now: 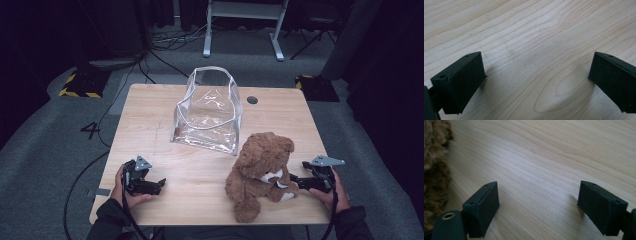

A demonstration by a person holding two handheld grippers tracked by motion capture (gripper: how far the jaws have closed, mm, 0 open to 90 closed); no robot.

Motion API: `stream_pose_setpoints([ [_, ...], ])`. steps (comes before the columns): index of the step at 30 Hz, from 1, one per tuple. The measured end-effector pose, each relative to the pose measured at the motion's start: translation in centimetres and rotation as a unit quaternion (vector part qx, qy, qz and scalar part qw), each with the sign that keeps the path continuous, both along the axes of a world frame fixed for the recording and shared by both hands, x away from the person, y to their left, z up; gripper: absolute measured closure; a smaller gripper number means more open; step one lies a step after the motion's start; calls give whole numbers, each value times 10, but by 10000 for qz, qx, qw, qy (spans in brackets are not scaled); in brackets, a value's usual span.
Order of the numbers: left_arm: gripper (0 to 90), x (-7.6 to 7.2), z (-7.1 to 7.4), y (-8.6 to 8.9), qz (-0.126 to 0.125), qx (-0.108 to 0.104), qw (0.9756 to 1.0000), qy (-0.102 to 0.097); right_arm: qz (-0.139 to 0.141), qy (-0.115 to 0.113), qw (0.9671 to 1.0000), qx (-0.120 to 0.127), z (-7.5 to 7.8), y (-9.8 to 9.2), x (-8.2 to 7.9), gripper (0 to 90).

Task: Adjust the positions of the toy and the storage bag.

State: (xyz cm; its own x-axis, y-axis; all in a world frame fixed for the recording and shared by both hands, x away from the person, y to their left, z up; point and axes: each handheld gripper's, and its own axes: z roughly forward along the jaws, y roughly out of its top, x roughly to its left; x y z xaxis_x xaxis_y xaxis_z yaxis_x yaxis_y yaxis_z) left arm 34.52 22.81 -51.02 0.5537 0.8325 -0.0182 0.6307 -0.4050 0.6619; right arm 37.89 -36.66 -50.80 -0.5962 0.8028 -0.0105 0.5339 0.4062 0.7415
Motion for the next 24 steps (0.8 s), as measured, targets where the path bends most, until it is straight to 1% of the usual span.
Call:
stream_pose_setpoints([
  [11, 5, 0, 0, 0, 10, 0, 10000, -3, -26, 6, 10000, -8, 0, 0, -1, 174],
  [13, 5, 0, 0, 0, 10, 0, 10000, 0, 74, 112, 9999, -98, 3, -3, -1, 190],
  [15, 5, 0, 0, 0, 10, -1, 10000, 2, 148, 148, 9997, -104, 4, -6, -2, 190],
  [17, 5, 0, 0, 0, 9, -2, 10000, 2, 138, 194, 9997, 35, 4, -10, -2, 188],
  [19, 5, 0, 0, 0, 10, -4, 10000, 2, 241, 258, 9993, 85, 5, -13, -3, 182],
  [22, 5, 0, 0, 0, -5, -6, 10000, 2, 395, 162, 9990, 161, 10, -17, -7, 182],
  [24, 5, 0, 0, 0, -8, -5, 10000, 1, 462, 99, 9985, 274, 14, -18, -8, 182],
])
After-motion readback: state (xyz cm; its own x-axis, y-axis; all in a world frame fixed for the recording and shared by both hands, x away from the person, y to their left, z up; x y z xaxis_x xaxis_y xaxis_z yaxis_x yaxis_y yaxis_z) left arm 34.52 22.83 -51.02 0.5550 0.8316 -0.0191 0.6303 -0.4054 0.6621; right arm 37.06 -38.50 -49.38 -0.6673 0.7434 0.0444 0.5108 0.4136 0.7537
